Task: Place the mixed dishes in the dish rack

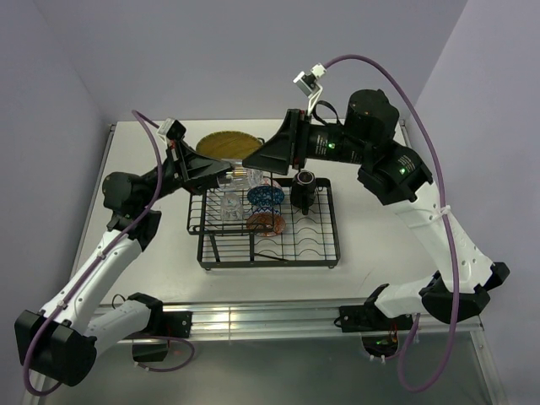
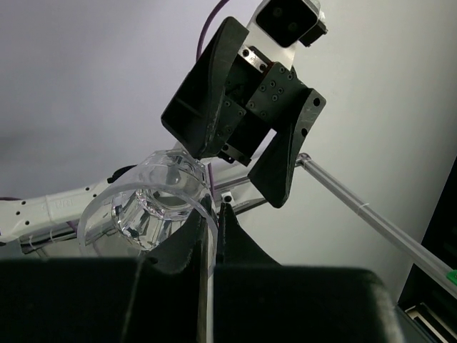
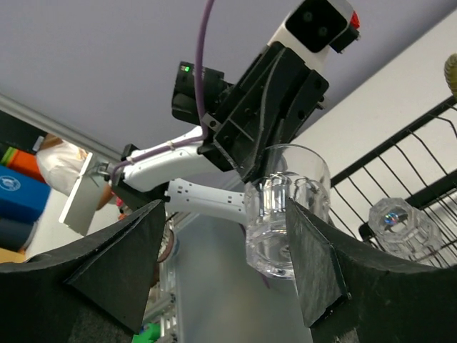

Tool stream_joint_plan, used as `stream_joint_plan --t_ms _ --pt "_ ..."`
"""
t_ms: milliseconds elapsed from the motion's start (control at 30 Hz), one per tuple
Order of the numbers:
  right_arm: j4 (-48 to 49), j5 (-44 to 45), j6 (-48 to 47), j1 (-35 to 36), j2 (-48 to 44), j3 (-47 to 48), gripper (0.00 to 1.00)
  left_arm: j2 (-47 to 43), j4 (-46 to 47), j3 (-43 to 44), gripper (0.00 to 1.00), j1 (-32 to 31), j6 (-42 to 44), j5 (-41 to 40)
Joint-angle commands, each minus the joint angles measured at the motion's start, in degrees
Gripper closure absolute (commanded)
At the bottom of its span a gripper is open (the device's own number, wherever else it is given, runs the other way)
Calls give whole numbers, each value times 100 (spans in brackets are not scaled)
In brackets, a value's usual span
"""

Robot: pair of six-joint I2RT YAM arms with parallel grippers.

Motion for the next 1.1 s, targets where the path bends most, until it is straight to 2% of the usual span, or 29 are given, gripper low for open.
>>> stream_joint_plan --t_ms 0,133,333,600,833,1067 --pt "-508 -97 -382 -10 -97 -60 24 -3 347 334 100 21 -924 -77" --pt "-752 351 -751 -10 -246 -158 23 -91 224 335 100 21 -888 -95" --pt "-947 255 -989 -2 -229 -201 24 -223 268 194 100 21 -959 -227" --pt "-333 185 -726 -2 -431 -667 28 -179 215 317 100 21 -906 -218" --pt "256 71 -418 -2 -431 -711 30 -241 162 221 100 21 -888 -244" --pt "423 -44 -286 33 -325 -676 33 -267 215 124 100 21 -906 -253"
